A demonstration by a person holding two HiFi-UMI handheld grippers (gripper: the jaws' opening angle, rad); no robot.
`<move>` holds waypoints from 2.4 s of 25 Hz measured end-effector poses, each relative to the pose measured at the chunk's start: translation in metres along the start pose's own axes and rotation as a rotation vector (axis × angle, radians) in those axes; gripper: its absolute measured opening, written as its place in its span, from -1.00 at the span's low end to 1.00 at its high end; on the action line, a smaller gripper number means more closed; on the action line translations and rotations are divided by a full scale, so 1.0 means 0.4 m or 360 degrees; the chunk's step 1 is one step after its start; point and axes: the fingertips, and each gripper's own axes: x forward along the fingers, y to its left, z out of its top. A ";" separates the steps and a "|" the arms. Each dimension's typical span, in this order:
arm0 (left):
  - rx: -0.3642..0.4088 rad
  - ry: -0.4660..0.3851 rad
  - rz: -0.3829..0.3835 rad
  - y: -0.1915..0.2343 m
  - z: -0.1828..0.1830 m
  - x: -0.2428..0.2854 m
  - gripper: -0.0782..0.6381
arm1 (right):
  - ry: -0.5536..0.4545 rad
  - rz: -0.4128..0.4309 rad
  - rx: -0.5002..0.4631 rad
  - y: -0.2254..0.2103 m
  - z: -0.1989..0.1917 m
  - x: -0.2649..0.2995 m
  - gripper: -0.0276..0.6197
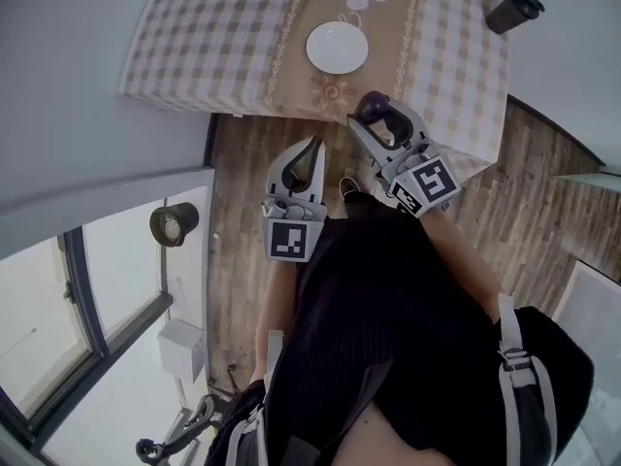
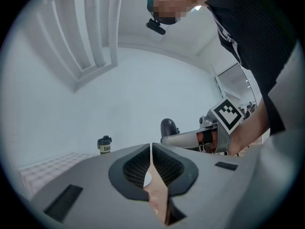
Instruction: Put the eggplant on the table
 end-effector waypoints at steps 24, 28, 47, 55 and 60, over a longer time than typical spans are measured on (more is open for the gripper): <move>-0.0019 -0.0024 -0.0737 0.399 -0.040 0.214 -0.74 | 0.0061 -0.0939 -0.0265 -0.108 0.107 0.201 -0.24; -0.0078 -0.0049 -0.0784 0.443 -0.047 0.201 -0.74 | 0.0154 -0.0998 -0.0361 -0.084 0.115 0.220 -0.24; 0.0008 -0.0011 -0.0745 0.544 -0.100 0.212 -0.74 | 0.0714 -0.0781 -0.0869 -0.200 0.063 0.372 -0.24; -0.0003 -0.0024 -0.0739 0.541 -0.107 0.212 -0.74 | 0.1106 -0.0554 -0.1208 -0.241 -0.021 0.397 -0.24; -0.0015 -0.0026 -0.0721 0.548 -0.108 0.215 -0.74 | 0.1345 -0.0355 -0.1405 -0.250 -0.093 0.418 -0.24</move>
